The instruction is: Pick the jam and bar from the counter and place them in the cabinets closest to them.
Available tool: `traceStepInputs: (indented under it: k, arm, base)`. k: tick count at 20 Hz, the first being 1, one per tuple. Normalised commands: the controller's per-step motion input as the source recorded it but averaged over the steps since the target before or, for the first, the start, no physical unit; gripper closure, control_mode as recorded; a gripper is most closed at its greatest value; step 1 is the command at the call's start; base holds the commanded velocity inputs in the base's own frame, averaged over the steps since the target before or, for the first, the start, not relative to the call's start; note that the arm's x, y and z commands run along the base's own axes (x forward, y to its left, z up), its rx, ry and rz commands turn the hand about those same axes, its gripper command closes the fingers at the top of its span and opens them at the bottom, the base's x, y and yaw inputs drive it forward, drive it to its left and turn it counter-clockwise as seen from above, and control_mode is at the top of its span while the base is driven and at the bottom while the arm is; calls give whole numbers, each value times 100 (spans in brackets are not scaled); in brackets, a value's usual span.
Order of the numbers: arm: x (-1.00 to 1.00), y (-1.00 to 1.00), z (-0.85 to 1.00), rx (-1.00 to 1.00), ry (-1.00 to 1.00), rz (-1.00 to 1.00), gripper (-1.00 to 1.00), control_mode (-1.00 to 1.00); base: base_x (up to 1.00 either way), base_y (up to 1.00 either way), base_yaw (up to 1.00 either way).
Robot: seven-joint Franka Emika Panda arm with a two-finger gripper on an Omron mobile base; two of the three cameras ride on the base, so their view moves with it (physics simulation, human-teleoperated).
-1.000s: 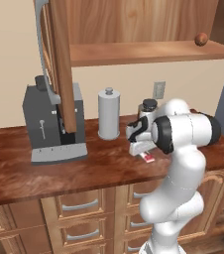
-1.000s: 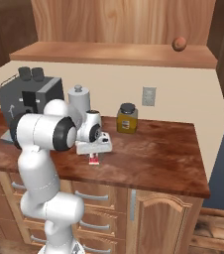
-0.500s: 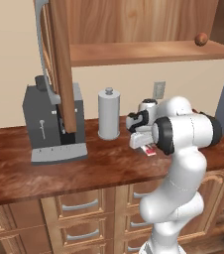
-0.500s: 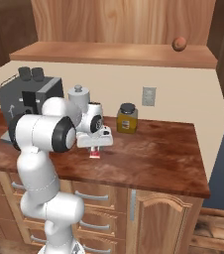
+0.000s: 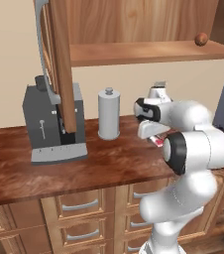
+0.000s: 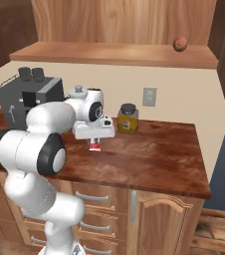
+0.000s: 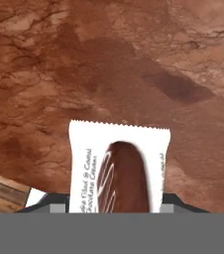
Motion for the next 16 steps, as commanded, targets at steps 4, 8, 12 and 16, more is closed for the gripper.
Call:
traceStepInputs:
  k: [4,8,12,16]
  arm:
    - [-96,-35,25,0,-17,7,100,-100]
    - [-87,-30,8,0,-26,7,100,-100]
    - [-61,-7,43,1,-35,6,100,-100]
    - [-35,0,76,4,-32,3,100,-100]
  base:
    - [0,0,0]
    - [0,0,0]
    - [0,0,0]
    - [0,0,0]
